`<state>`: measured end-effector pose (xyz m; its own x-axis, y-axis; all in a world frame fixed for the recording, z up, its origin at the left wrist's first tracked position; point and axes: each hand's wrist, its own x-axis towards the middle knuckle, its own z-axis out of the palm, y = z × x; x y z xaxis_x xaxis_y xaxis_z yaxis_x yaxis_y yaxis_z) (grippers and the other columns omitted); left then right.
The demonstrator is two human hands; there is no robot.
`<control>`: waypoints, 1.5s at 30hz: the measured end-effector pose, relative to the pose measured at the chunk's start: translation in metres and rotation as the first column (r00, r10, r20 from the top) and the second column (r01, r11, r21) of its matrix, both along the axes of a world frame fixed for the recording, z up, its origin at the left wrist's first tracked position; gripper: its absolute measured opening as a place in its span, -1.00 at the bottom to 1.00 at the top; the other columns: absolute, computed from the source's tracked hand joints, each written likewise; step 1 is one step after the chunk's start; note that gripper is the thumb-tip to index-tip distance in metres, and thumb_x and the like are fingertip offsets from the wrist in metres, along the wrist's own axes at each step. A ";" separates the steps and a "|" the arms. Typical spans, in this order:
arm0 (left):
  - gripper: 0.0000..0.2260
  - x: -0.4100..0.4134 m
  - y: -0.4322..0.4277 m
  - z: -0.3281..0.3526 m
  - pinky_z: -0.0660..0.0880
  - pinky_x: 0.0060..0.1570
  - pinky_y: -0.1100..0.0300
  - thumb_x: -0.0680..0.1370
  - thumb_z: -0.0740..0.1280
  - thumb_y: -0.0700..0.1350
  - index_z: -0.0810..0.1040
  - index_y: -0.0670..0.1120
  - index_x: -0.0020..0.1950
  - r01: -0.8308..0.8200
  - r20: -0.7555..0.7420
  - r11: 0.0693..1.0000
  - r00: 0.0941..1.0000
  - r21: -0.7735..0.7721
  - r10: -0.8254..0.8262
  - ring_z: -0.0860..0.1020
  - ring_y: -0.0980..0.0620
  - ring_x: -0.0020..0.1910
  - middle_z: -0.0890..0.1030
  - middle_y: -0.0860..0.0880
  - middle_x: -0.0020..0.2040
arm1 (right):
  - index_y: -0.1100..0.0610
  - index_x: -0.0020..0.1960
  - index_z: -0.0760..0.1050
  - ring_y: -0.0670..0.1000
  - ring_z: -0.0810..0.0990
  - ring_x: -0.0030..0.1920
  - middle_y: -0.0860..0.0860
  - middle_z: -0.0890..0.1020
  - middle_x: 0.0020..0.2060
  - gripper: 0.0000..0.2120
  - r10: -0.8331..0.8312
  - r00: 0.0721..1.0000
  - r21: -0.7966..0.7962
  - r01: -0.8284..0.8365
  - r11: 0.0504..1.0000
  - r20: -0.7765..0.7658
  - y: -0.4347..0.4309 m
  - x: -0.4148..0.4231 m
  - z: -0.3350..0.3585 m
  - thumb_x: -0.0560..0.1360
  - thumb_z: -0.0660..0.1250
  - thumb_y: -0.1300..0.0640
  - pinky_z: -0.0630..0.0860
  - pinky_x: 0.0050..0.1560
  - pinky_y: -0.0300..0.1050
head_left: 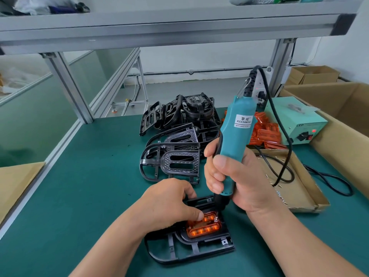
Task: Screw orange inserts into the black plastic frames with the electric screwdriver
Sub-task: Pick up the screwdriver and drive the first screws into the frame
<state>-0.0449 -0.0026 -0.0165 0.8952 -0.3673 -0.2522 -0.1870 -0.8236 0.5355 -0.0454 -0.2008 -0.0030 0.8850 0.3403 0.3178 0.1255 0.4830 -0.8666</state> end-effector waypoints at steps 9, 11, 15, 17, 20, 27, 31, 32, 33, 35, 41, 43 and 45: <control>-0.67 -0.001 0.000 0.000 0.33 -0.28 0.16 0.37 0.60 0.24 0.62 0.13 -0.01 0.010 -0.004 0.999 1.000 -0.038 -0.010 0.37 0.16 -0.38 0.42 0.20 -0.43 | 0.12 0.05 0.59 0.00 0.47 -0.46 0.01 0.48 -0.39 -0.91 0.070 0.991 -0.092 -0.059 0.994 0.115 0.002 -0.005 0.000 0.55 0.43 0.17 0.46 -0.33 -0.17; -0.68 0.000 0.000 0.000 0.33 -0.27 0.15 0.37 0.60 0.23 0.62 0.12 -0.03 0.010 -0.008 0.999 1.000 -0.045 -0.010 0.36 0.16 -0.38 0.40 0.19 -0.43 | 0.11 0.04 0.59 -0.01 0.46 -0.47 0.00 0.48 -0.39 -0.91 0.068 0.991 -0.088 -0.058 0.994 0.113 0.003 -0.005 0.000 0.54 0.42 0.18 0.46 -0.34 -0.18; -0.67 -0.001 0.000 -0.002 0.32 -0.29 0.17 0.35 0.61 0.23 0.60 0.13 -0.05 -0.007 -0.016 0.999 1.000 -0.048 0.006 0.37 0.18 -0.39 0.42 0.25 -0.45 | 0.11 -0.01 0.57 0.00 0.44 -0.48 0.00 0.47 -0.40 -0.94 0.054 0.994 -0.082 -0.047 0.996 0.090 0.002 -0.003 0.000 0.53 0.41 0.20 0.46 -0.35 -0.18; -0.67 -0.001 0.000 -0.002 0.33 -0.27 0.16 0.36 0.61 0.23 0.60 0.13 -0.04 -0.009 -0.012 0.999 1.000 -0.054 0.008 0.38 0.17 -0.37 0.42 0.20 -0.40 | 0.13 -0.04 0.54 0.01 0.44 -0.48 0.03 0.46 -0.40 -0.95 0.070 0.993 -0.095 -0.060 0.994 0.097 0.002 -0.003 -0.001 0.54 0.42 0.21 0.46 -0.34 -0.17; -0.68 0.000 -0.001 -0.002 0.40 -0.21 0.14 0.37 0.59 0.21 0.62 0.13 0.00 0.009 -0.016 0.998 1.000 -0.056 -0.010 0.41 0.13 -0.30 0.42 0.16 -0.31 | 0.18 -0.10 0.47 0.02 0.44 -0.47 0.06 0.45 -0.42 -0.86 0.112 0.988 -0.143 -0.096 0.985 0.104 0.004 -0.001 -0.003 0.56 0.42 0.19 0.46 -0.33 -0.17; -0.68 0.000 -0.001 -0.003 0.36 -0.23 0.15 0.38 0.59 0.22 0.62 0.13 0.00 0.011 -0.003 0.999 1.000 -0.040 -0.012 0.41 0.15 -0.31 0.43 0.17 -0.33 | 0.11 -0.01 0.56 -0.01 0.45 -0.47 0.01 0.50 -0.42 -0.95 0.182 0.979 -0.131 -0.169 0.977 0.096 0.003 -0.001 -0.006 0.55 0.42 0.20 0.47 -0.32 -0.20; -0.67 0.000 -0.002 -0.001 0.36 -0.27 0.17 0.34 0.59 0.25 0.61 0.14 -0.04 -0.008 0.008 1.000 1.000 -0.024 0.008 0.42 0.19 -0.34 0.46 0.20 -0.37 | 0.15 0.08 0.60 0.00 0.45 -0.48 0.02 0.51 -0.42 -0.71 0.161 0.985 -0.066 -0.157 0.985 0.065 0.000 0.001 -0.004 0.50 0.59 0.01 0.45 -0.35 -0.19; -0.67 -0.001 -0.002 -0.001 0.37 -0.27 0.17 0.34 0.59 0.26 0.61 0.14 -0.06 -0.010 0.015 1.000 1.000 -0.019 0.010 0.43 0.19 -0.35 0.47 0.21 -0.38 | 0.16 0.09 0.61 0.01 0.46 -0.48 0.03 0.50 -0.42 -0.66 0.146 0.987 -0.047 -0.144 0.989 0.065 -0.001 0.001 -0.004 0.48 0.61 -0.02 0.45 -0.35 -0.19; -0.66 -0.002 -0.002 -0.001 0.37 -0.28 0.17 0.34 0.59 0.26 0.60 0.13 -0.07 -0.008 0.023 1.000 1.000 -0.011 0.009 0.44 0.19 -0.35 0.49 0.20 -0.37 | 0.17 0.09 0.61 0.01 0.46 -0.48 0.05 0.50 -0.42 -0.63 0.129 0.989 -0.036 -0.127 0.991 0.070 -0.002 0.000 -0.003 0.47 0.62 -0.04 0.45 -0.35 -0.18; -0.66 -0.003 -0.002 -0.001 0.38 -0.27 0.16 0.35 0.58 0.27 0.59 0.13 -0.06 -0.002 0.042 1.000 0.999 0.008 0.002 0.44 0.19 -0.34 0.49 0.17 -0.34 | 0.19 0.09 0.60 0.02 0.47 -0.48 0.06 0.50 -0.42 -0.62 0.106 0.990 -0.054 -0.102 0.993 0.094 -0.003 -0.001 -0.002 0.47 0.62 -0.05 0.46 -0.34 -0.17; -0.64 -0.001 -0.002 0.000 0.41 -0.27 0.14 0.34 0.59 0.28 0.61 0.12 -0.04 0.011 0.028 1.000 1.000 -0.006 -0.011 0.44 0.19 -0.34 0.49 0.17 -0.34 | 0.16 0.13 0.59 -0.03 0.49 -0.45 -0.01 0.50 -0.37 -0.67 0.051 0.990 0.116 -0.067 0.991 0.134 -0.001 0.000 0.002 0.51 0.58 0.00 0.47 -0.35 -0.17; -0.61 0.001 0.002 0.000 0.46 -0.22 0.10 0.34 0.57 0.31 0.65 0.11 0.00 0.026 -0.015 0.997 1.000 -0.070 -0.027 0.45 0.16 -0.32 0.49 0.16 -0.33 | 0.13 0.12 0.57 -0.05 0.47 -0.42 -0.02 0.47 -0.36 -0.69 -0.021 0.997 0.211 0.004 0.978 0.077 -0.003 0.005 0.000 0.51 0.58 0.01 0.45 -0.35 -0.18; -0.61 0.002 0.007 0.002 0.43 -0.21 0.13 0.41 0.49 0.36 0.68 0.10 0.01 0.023 -0.067 0.981 0.997 -0.192 -0.037 0.43 0.19 -0.33 0.47 0.18 -0.33 | 0.11 0.10 0.55 -0.06 0.44 -0.40 -0.03 0.44 -0.35 -0.77 -0.116 0.993 0.286 0.113 0.952 -0.007 -0.007 0.011 -0.003 0.54 0.53 0.07 0.44 -0.34 -0.19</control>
<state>-0.0430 0.0043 -0.0148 0.8657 -0.4413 -0.2363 -0.1669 -0.6995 0.6949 -0.0346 -0.2083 -0.0056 0.9091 0.1305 0.3956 0.2024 0.6916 -0.6933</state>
